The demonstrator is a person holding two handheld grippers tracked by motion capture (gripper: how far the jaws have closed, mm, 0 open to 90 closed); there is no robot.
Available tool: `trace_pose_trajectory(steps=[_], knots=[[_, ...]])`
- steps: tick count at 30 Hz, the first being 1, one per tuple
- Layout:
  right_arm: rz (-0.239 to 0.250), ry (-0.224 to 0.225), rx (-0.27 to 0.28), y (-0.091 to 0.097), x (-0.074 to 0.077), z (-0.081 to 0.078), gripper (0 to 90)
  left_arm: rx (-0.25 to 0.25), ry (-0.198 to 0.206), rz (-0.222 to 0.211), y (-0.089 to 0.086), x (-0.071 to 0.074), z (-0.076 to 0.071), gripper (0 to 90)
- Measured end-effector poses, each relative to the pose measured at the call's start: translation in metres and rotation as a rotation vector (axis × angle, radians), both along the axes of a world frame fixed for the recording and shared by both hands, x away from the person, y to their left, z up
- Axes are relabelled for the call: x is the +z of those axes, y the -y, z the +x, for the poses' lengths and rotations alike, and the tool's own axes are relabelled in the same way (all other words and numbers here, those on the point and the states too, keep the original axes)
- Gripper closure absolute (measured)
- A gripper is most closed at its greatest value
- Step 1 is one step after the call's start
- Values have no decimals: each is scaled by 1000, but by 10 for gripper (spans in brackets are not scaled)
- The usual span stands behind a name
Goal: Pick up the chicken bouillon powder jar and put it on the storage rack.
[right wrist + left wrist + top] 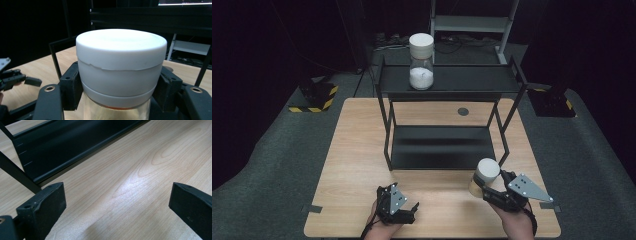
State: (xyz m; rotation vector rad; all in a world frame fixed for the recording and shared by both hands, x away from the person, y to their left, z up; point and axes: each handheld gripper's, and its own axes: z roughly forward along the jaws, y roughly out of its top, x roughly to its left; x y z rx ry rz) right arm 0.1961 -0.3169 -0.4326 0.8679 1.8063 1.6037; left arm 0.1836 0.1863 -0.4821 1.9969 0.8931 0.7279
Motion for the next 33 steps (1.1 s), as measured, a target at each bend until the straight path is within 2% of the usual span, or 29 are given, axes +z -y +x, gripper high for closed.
trace_pose_trajectory(steps=[6, 12, 18, 23, 28, 33], knots=[[11, 7, 0, -5, 8, 7, 339, -6, 2, 9, 1, 0, 0, 14], [6, 18, 1, -8, 18, 15, 339, -26, 15, 48, 6, 1, -1, 14], [29, 26, -14, -8, 28, 23, 339, -21, 5, 30, 4, 1, 0, 14], [29, 34, -16, -9, 35, 27, 339, -24, 15, 29, 3, 0, -1, 14], [35, 49, -17, -10, 45, 30, 339, -20, 5, 14, 1, 0, 0, 14], [62, 56, -23, -11, 57, 35, 339, -17, 1, 4, 0, 0, 1, 14]])
